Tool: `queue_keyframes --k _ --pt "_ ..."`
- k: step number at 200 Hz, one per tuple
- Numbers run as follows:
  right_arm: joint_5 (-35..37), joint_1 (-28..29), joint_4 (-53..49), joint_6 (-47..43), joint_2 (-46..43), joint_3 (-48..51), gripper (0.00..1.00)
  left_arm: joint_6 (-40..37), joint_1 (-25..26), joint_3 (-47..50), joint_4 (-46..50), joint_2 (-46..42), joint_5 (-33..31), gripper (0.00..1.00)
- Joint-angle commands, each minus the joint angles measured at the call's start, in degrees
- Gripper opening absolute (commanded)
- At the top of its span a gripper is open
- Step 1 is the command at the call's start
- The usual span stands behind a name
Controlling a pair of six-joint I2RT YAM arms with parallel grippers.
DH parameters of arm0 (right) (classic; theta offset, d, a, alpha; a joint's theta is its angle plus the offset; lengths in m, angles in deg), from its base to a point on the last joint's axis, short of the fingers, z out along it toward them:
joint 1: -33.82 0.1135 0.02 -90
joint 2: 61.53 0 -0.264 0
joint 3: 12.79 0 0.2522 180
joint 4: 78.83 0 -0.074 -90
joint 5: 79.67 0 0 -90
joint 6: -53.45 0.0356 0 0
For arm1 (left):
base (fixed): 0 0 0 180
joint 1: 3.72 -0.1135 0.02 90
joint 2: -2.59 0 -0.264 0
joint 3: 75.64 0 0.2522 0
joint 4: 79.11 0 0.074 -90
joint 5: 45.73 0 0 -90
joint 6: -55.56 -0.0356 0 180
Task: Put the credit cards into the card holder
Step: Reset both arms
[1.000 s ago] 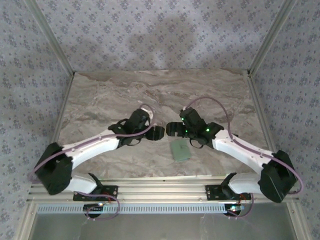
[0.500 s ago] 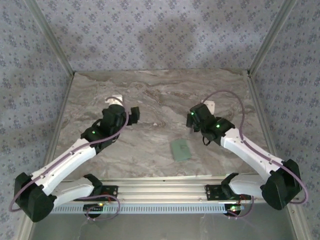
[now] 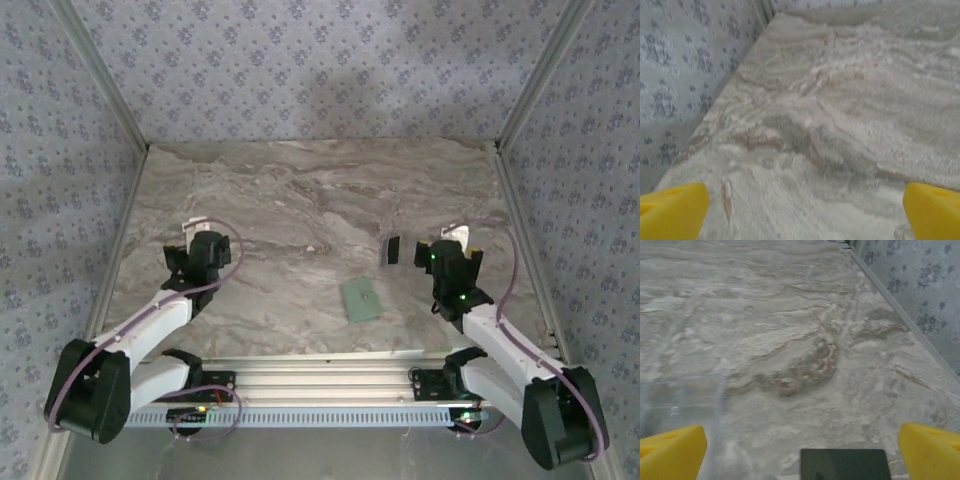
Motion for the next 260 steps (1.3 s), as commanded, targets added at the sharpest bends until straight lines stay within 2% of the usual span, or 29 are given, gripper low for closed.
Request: queue_keyframes --k 1,18,22,32,50,63,76,89,98,104,113,126,134,145,156,166,177,187,260 --pt "-2.91 -4.62 15.98 -0.94 4.87 1.85 1.0 -3.91 -3.35 0.69 -9.69 4.5 2.07 1.0" --pt "-4.67 -7.98 20.77 0.12 12.59 1.31 1.0 -4.28 -4.6 -0.22 -14.62 11.45 2.16 1.0" --pt "-4.64 -8.3 22.95 -2.0 14.38 0.74 1.0 -4.39 -4.8 -0.54 -15.92 13.2 2.18 1.0" --pt "-6.83 -8.59 19.37 -0.51 16.76 -2.12 1.0 -6.1 -4.94 -2.7 -18.73 17.99 2.16 1.0" --pt "-11.19 -8.82 24.23 -5.67 20.51 -3.57 1.0 -10.6 -4.25 -5.57 -19.04 22.06 3.43 1.0" --pt "-12.31 -8.89 26.28 -8.98 21.92 -3.8 1.0 -13.17 -4.31 -4.55 -23.69 23.04 2.38 1.0" --pt "-11.57 -9.36 28.22 -9.44 23.15 -3.46 1.0 -14.17 -5.49 -0.56 -31.4 22.73 4.13 1.0" --pt "-11.86 -9.93 39.19 -9.83 27.03 0.3 1.0 -11.28 -8.1 4.6 -43.58 23.94 2.79 1.0" --pt "-12.43 -10.22 45.27 -10.0 29.23 1.96 1.0 -8.51 -10.19 5.16 -39.51 21.34 6.57 1.0" --pt "-13.36 -10.21 43.16 -10.07 28.92 1.35 1.0 -7.68 -11.6 5.02 -38.39 20.73 10.4 1.0" --pt "-14.45 -10.81 40.24 -9.68 29.53 -0.28 1.0 -7.71 -12.55 4.37 -39.21 22.1 11.83 1.0" --pt "-13.84 -10.95 45.06 -10.05 33.55 -0.37 1.0 -6.22 -14.83 3.25 -35.41 21.69 17.28 1.0" --pt "-14.29 -10.52 42.07 -10.37 32.35 -1.05 1.0 -6.19 -16.08 3.82 -36.96 22.76 21.65 1.0" --pt "-16.51 -11.23 39.98 -10.25 32.37 -1.68 1.0 -5.97 -16.61 4.63 -42.87 26.17 20.91 1.0" --pt "-16.33 -11.33 39.03 -9.95 32.06 -2.08 1.0 -4.96 -17.41 3.29 -36.54 24.31 23.16 1.0" --pt "-16.36 -11.35 39.54 -10.14 32.38 -2.16 1.0 -5.53 -17.51 4.15 -40.6 25.55 23.17 1.0" --pt "-16.3 -11.26 38.45 -10.16 32.23 -2.58 1.0 -5.15 -17.51 3.38 -37.21 24.57 23.37 1.0" --pt "-16.46 -11.35 38.4 -10.16 32.28 -2.59 1.0 -5.54 -17.5 3.94 -39.5 25.22 23.15 1.0" --pt "-16.47 -11.49 38.43 -10.16 32.25 -2.65 1.0 -5.52 -17.41 3.54 -38.15 24.88 23.49 1.0"
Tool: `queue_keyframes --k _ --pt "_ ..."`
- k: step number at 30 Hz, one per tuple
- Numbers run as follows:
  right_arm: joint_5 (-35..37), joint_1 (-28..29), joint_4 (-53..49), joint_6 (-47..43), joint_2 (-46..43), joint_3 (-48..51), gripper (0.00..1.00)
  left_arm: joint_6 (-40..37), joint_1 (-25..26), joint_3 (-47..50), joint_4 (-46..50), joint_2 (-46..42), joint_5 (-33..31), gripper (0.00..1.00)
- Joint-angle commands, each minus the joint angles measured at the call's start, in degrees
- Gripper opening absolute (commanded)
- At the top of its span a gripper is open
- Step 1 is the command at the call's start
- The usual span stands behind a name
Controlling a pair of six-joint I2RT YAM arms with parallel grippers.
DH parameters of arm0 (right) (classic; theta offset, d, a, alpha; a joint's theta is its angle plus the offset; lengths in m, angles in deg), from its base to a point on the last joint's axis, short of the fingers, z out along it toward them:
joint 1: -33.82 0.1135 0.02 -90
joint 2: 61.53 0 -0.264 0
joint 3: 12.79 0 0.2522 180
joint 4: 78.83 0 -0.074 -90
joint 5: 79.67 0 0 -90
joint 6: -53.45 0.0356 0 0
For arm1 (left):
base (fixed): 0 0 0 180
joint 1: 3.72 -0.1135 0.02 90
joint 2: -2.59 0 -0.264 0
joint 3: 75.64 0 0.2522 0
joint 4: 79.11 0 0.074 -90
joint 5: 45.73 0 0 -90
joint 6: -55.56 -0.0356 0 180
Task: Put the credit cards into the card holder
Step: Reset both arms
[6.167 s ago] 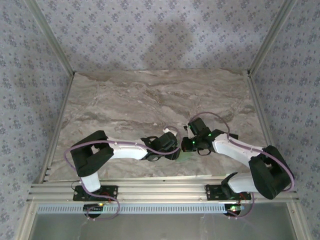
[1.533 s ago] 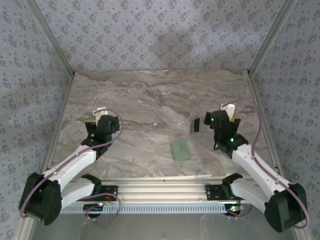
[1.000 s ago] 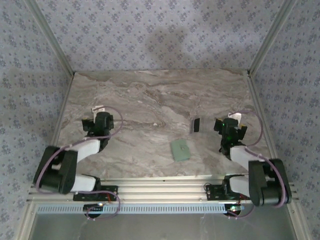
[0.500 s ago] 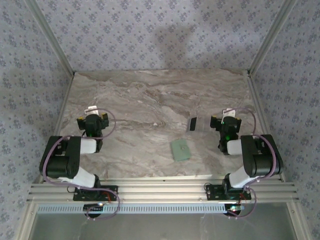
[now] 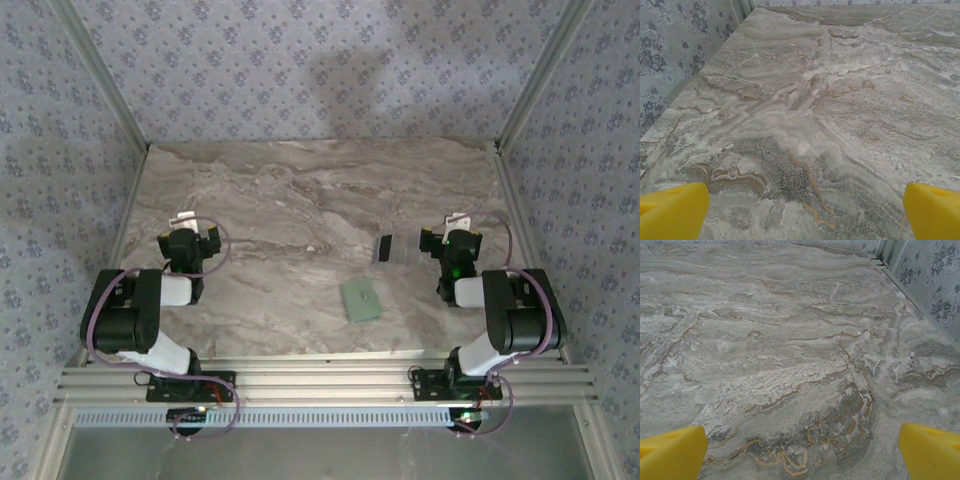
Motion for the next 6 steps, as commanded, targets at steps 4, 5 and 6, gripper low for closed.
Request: queue_keyframes --k 4,5,6 --pt "-0.56 -0.39 0.65 -0.98 -0.03 -0.92 1.0 1.13 -1.02 -1.03 -1.01 -0.06 3.23 1.0" --pt "-0.52 -0.33 0.65 -0.98 -0.03 -0.94 1.0 0.88 -1.06 -0.85 -1.33 -0.03 3.61 1.0" --pt "-0.56 -0.41 0.65 -0.95 -0.03 -0.97 1.0 0.54 -0.97 -0.98 -1.13 0.02 4.34 1.0"
